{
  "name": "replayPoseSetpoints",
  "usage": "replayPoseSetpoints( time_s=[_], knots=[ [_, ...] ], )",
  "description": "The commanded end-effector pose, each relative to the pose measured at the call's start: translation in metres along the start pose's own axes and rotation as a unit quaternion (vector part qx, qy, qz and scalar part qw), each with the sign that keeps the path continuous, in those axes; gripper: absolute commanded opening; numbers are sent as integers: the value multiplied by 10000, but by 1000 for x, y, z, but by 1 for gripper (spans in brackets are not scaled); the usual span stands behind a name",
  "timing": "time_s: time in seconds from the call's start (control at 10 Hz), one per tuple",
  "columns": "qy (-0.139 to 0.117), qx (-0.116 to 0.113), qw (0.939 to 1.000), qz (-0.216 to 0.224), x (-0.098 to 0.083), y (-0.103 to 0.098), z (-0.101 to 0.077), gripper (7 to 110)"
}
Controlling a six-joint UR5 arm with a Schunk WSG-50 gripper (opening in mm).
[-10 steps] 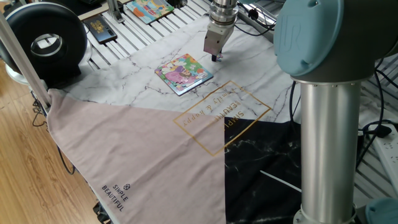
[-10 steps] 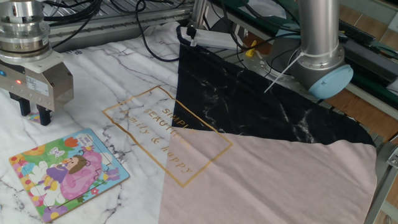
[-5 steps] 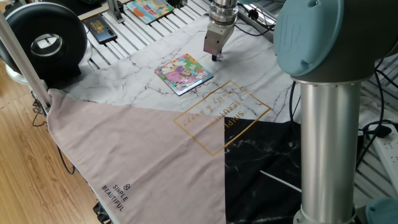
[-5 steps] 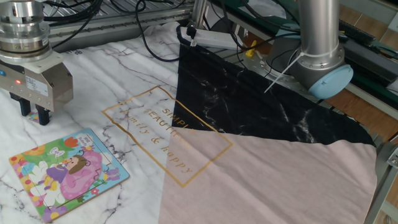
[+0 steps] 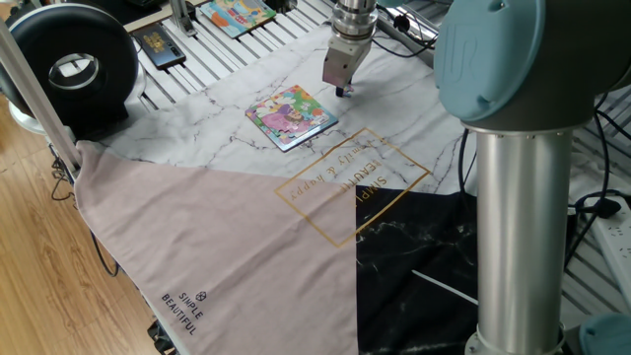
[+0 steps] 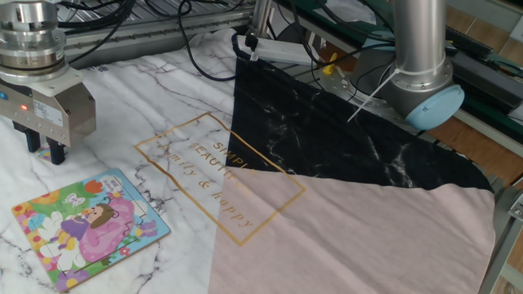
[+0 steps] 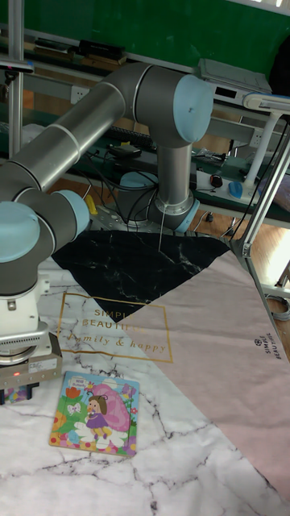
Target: Assemble one piece of a puzzle
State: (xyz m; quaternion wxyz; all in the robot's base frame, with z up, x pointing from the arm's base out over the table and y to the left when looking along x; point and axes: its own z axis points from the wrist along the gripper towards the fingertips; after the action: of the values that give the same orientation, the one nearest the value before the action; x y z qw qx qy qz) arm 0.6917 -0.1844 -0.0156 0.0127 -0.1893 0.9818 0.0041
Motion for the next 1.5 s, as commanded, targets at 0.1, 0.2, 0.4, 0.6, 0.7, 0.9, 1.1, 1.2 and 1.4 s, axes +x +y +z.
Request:
replayPoseSetpoints(
  time_s=[0.1, 0.2, 0.4, 0.6, 0.7, 0.9, 1.1, 1.2, 1.4],
  knots=[
    [-2, 27, 9999, 105, 0, -2, -2, 7],
    [5, 25, 9999, 121, 0, -2, -2, 7],
    [8, 32, 9999, 128, 0, -2, -2, 7],
    [-15, 16, 9999, 144, -1, -1, -3, 7],
    [-38, 0, 9999, 145, -2, -1, -4, 7],
    [-51, -36, 9999, 138, -2, 1, -9, 7],
    [-67, -55, 9999, 131, -4, 1, -11, 7],
    [-106, -72, 9999, 86, -7, 2, -14, 7],
    [-142, -56, 9999, -21, -15, 1, -25, 7]
  ],
)
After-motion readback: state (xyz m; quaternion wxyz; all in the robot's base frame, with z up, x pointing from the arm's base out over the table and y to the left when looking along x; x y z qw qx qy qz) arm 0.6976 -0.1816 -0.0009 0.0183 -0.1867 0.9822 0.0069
